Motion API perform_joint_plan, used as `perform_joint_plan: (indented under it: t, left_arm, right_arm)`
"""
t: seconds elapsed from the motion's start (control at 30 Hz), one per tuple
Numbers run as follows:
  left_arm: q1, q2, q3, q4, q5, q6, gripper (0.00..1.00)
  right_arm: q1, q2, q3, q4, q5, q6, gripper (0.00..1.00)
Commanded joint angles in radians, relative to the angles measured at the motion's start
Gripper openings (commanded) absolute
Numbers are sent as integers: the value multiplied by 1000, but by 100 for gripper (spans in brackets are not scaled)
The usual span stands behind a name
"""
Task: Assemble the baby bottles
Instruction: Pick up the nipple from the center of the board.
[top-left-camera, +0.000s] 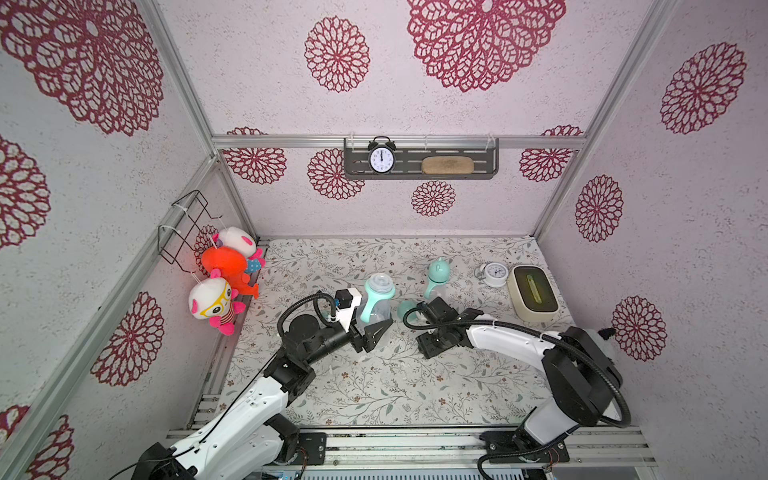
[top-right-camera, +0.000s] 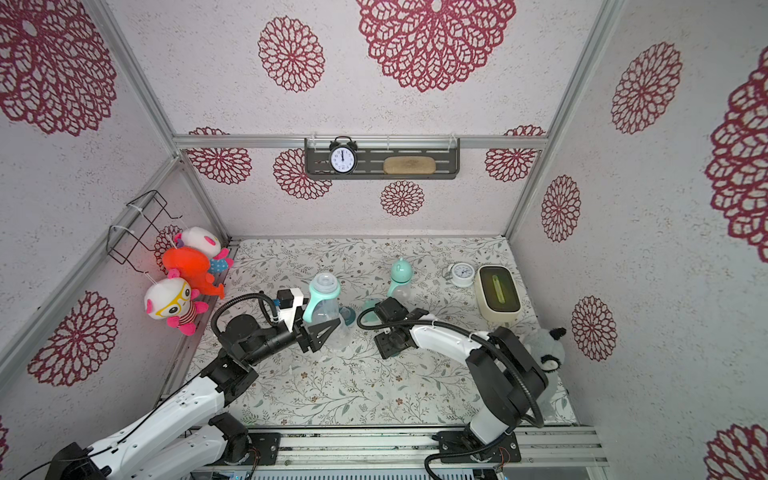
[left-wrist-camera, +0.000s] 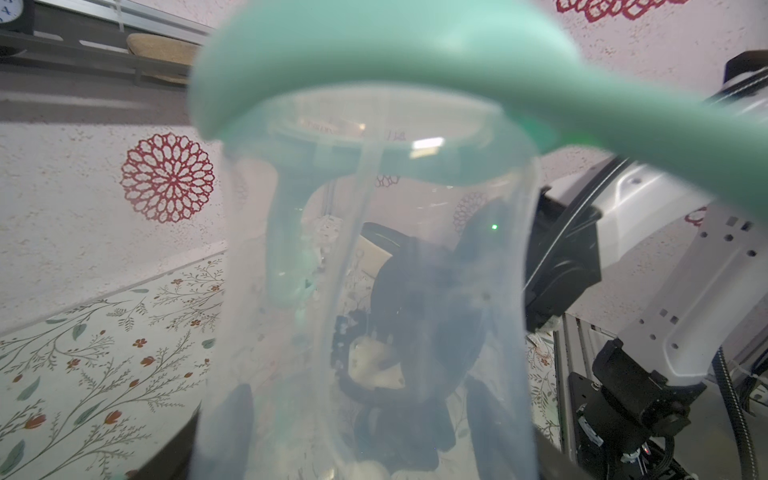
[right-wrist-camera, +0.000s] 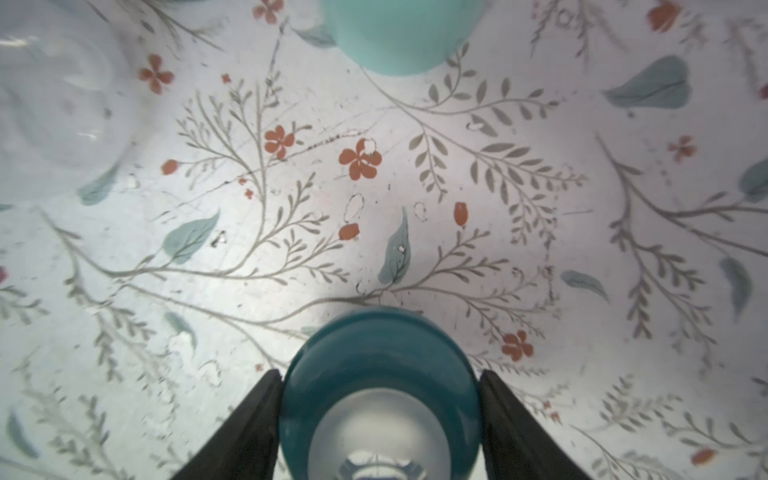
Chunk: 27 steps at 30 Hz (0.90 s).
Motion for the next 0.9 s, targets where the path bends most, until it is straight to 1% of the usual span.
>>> perform_joint_plan:
  t: [0.0,0.17,0.3,0.47,0.73,0.87]
  left_arm:
    - [-31,31,-23,111,-42,36,0]
    - [-90,79,-25,145,-104,84,0]
    - [-119,116,-27,153,-131,109,0]
    - [-141,152,-38,175,-141,117,0]
    - [-180,186,-40,171,-157,134,0]
    - [-209,200,-40,161,-178,152,0]
  right_arm:
    - [-26,-97,71,-110,-44,-7,59]
    - [-50,-207,162,-216,-109,16,55]
    - [-65,-272,259,-282,-183,25,55]
    - [-74,-281,404,-372,-226,19,54]
    - [-88,-286,580,-463,-309,16,53]
    - [-88,-266,647,-502,-385,7,53]
